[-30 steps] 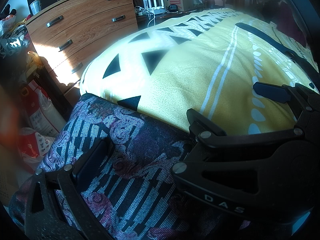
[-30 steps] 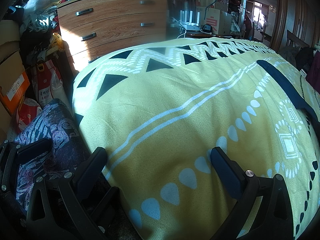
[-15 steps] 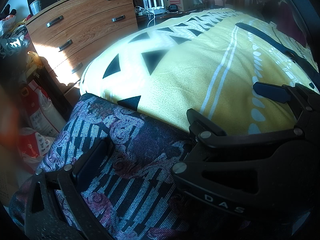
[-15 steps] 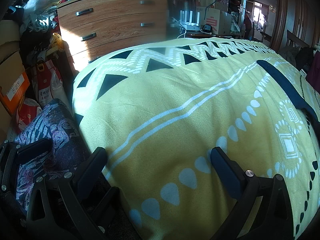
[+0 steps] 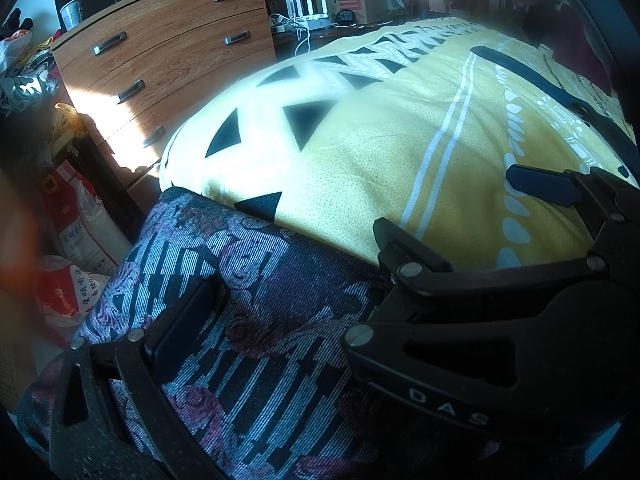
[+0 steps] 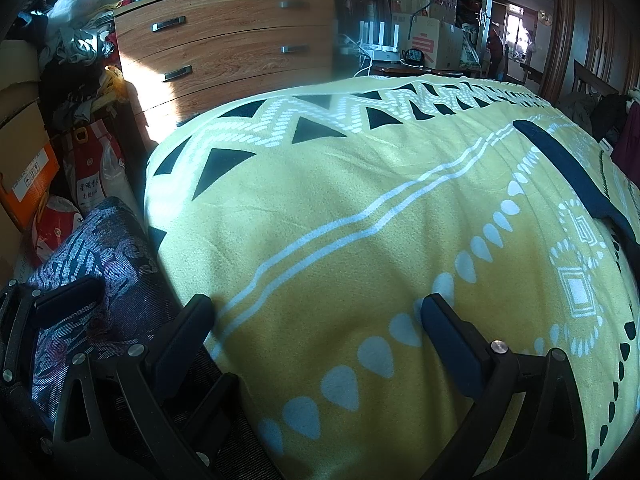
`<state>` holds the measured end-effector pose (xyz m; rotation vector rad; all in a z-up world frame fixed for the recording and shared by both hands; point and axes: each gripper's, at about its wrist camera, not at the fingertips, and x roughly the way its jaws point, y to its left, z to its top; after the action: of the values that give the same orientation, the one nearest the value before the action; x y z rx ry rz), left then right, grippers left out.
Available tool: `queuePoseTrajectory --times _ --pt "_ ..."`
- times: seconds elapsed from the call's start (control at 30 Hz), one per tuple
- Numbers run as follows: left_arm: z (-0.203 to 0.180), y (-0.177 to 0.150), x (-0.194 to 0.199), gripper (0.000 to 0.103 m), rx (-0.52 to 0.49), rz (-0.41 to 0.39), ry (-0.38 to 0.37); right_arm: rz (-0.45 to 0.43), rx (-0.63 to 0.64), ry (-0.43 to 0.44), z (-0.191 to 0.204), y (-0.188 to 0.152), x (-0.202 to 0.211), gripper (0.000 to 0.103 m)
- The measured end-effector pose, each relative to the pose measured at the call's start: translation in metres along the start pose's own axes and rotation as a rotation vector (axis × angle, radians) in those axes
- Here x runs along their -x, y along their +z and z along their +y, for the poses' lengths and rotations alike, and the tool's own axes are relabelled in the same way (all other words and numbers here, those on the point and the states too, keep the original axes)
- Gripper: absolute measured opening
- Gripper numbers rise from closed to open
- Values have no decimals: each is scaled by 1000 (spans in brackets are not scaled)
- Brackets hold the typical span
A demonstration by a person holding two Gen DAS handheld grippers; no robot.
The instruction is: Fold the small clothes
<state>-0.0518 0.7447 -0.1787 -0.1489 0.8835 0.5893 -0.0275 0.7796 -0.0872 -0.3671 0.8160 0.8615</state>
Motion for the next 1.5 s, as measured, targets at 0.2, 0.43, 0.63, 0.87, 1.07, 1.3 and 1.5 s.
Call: queuePoseTrajectory --times 0.2,0.43,0.63,0.87,1.07,1.3,1.5 --pt "14 0 2 103 2 -1 0 1 -1 1 -1 0 0 103" --pt "20 5 3 103 2 8 8 -15 -14 9 0 0 0 103" --pt "22 8 2 103 5 28 -3 -14 -18 8 -17 -5 3 103" --pt "40 11 17 103 61 13 -178 4 -109 235 -48 1 15 103" --pt "47 20 68 103 83 -116 -230 36 -82 490 -55 7 62 103" --pt "48 68 180 103 109 -560 -303 -194 -211 534 -135 6 178 103" --pt "-16 190 183 103 103 -492 -620 -322 -262 347 -235 -24 267 103"
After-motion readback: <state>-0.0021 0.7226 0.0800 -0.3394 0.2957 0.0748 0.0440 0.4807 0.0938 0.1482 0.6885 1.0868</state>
